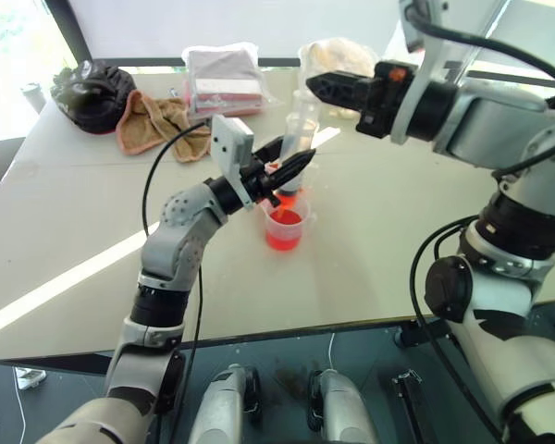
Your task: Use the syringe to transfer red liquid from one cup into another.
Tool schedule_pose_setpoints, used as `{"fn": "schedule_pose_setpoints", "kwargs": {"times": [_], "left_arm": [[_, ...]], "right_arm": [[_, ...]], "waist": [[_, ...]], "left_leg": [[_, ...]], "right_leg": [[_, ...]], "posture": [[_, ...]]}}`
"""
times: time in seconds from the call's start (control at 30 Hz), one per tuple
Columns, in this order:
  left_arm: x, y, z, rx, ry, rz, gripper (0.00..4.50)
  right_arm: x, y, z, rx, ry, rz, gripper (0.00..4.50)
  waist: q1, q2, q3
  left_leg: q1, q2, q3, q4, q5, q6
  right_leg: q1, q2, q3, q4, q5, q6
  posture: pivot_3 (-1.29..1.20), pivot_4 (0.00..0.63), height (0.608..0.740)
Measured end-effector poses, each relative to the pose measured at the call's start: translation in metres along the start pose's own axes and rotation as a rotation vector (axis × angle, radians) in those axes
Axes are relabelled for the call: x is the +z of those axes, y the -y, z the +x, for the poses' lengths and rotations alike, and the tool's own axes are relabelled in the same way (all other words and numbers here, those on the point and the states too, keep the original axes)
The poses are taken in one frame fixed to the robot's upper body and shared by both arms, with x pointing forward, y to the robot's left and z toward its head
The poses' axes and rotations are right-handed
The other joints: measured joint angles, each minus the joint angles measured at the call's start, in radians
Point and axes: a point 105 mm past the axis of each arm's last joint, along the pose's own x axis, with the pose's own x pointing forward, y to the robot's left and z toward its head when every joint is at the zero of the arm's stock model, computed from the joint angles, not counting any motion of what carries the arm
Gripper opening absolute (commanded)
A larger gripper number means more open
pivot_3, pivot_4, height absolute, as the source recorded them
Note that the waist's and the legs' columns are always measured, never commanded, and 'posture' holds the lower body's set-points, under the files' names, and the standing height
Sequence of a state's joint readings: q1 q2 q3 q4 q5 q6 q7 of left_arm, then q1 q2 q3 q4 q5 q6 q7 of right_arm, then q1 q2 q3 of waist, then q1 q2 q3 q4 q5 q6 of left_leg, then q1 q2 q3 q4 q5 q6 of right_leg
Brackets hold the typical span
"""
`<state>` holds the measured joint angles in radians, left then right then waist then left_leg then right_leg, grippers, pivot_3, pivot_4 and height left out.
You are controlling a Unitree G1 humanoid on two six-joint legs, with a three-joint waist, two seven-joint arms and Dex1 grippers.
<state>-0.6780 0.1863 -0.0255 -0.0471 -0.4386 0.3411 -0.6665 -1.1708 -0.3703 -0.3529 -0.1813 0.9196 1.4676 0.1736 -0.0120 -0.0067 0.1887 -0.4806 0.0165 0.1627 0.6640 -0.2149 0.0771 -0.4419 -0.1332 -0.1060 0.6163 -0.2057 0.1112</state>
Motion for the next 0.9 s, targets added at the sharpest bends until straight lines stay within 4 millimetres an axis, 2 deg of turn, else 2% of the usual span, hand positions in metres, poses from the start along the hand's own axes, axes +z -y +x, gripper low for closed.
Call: {"fn": "schedule_pose_setpoints", "kwargs": {"times": [0.27,0.7,0.9], "left_arm": [[-0.002,-0.002,0.0,0.008,-0.008,0.001,1.46],[-0.005,-0.001,0.001,0.001,-0.01,-0.013,1.46],[-0.008,-0.001,0.002,0.002,-0.009,-0.031,1.46]], "right_arm": [[-0.002,0.001,0.002,0.0,-0.005,0.009,0.06],[-0.011,-0.004,0.003,0.023,-0.044,0.094,0.06],[-0.015,0.001,0.003,0.015,-0.046,0.155,0.06]], "waist": [[0.0,0.0,0.0],[-0.001,0.0,0.0],[-0.001,0.0,0.0]], "left_leg": [[0.0,0.0,0.0,0.0,0.0,0.0],[0.0,0.0,0.0,-0.001,0.0,0.0],[0.0,0.0,0.0,-0.001,0.0,0.0]], "right_leg": [[0.0,0.0,0.0,0.0,0.0,0.0],[-0.001,0.0,0.0,0.0,0.0,0.0],[0.0,0.0,0.0,0.0,0.0,0.0]], "posture": [[0.0,0.15,0.74],[0.0,0.15,0.74],[0.0,0.15,0.74]]}}
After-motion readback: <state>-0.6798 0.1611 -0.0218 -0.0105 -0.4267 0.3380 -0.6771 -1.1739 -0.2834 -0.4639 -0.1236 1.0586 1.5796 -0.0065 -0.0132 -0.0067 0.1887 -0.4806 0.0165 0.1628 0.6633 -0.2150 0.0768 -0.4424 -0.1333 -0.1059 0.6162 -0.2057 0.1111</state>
